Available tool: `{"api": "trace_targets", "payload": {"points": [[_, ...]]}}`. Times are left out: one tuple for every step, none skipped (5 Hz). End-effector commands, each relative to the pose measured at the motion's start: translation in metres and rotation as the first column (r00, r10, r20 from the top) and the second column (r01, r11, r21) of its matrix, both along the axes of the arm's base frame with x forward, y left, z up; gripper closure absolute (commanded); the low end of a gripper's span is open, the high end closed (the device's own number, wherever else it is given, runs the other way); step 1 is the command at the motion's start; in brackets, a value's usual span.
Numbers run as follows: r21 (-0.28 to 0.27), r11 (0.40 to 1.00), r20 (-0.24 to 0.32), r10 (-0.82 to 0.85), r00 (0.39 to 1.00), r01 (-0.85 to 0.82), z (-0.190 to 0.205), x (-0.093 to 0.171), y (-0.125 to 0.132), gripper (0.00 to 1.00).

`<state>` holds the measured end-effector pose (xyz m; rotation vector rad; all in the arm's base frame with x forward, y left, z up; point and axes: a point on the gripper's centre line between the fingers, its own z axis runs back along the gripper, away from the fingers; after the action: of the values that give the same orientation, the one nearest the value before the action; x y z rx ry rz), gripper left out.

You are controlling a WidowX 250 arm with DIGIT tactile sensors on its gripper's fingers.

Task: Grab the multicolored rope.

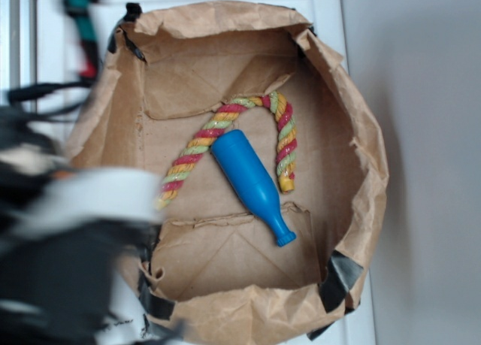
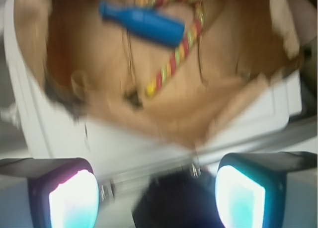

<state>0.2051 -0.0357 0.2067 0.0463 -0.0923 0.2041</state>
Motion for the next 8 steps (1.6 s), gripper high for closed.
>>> {"api": "trace_targets", "payload": {"points": [[-0.091,0.988,0.087,-0.118,0.989,0.126,-0.015,0.065,0.025,0.00],[-0.164,0.964,0.126,-0.191,0.974,0.210,-0.016,0.079,0.049,0.00],[-0.164,0.964,0.126,-0.191,0.974,0.210,-0.016,0.079,0.049,0.00],[-0.164,0.964,0.126,-0.191,0.974,0.210,-0.016,0.079,0.049,0.00],[-0.164,0.964,0.126,-0.191,0.974,0.210,-0.016,0.079,0.049,0.00],[-0.164,0.964,0.126,-0.191,0.974,0.210,-0.016,0.079,0.049,0.00],[-0.179,0.959,0.242,-0.174,0.955,0.221,-0.035,0.097,0.074,0.00],[-0.181,0.967,0.255,-0.132,0.958,0.181,-0.039,0.118,0.092,0.00]]}}
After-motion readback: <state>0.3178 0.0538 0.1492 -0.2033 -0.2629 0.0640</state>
